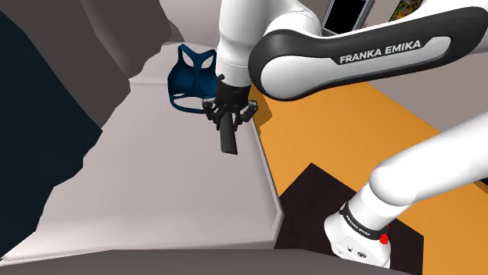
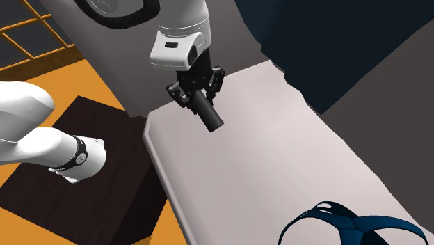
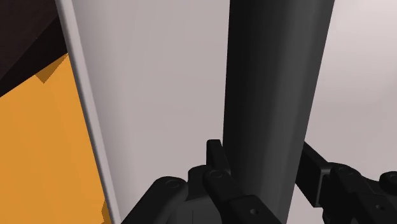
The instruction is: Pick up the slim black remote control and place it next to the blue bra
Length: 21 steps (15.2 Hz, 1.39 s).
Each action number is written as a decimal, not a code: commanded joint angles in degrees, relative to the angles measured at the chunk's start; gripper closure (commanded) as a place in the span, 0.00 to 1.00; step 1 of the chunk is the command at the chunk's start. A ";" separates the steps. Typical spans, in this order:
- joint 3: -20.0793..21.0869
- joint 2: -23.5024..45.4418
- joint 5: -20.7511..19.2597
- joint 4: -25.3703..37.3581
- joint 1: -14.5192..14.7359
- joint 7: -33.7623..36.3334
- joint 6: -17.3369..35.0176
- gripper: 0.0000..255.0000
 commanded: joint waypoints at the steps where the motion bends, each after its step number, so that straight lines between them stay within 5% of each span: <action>1: -0.38 -0.45 0.26 1.23 0.14 -0.39 -1.59 1.00; 21: -3.48 -2.02 0.64 15.17 -0.01 -3.49 -16.69 1.00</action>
